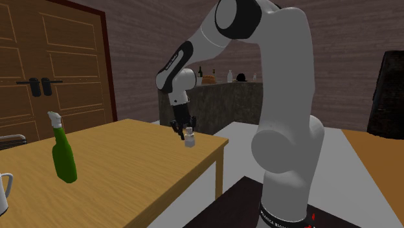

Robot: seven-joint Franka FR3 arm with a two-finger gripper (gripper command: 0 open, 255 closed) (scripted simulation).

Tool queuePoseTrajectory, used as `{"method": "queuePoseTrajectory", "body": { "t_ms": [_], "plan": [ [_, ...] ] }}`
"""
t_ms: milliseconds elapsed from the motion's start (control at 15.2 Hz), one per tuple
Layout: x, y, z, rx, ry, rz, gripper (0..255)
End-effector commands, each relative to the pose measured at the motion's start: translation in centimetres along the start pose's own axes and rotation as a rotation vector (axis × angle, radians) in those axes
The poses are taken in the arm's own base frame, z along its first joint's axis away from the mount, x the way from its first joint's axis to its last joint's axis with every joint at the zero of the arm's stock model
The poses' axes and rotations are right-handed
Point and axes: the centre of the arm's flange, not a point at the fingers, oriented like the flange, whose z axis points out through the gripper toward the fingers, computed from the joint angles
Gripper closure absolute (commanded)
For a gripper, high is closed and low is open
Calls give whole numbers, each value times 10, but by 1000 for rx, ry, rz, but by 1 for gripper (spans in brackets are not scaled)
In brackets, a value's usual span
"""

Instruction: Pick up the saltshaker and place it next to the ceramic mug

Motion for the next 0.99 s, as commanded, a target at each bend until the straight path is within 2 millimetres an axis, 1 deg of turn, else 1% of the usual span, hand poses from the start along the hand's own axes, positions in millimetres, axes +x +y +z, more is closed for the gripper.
{"method": "queuePoseTrajectory", "body": {
  "t_ms": [0,924],
  "plan": [
    [-2,1,-10,0,0,0,255],
    [-21,8,-80,0,0,0,255]
  ]
}}
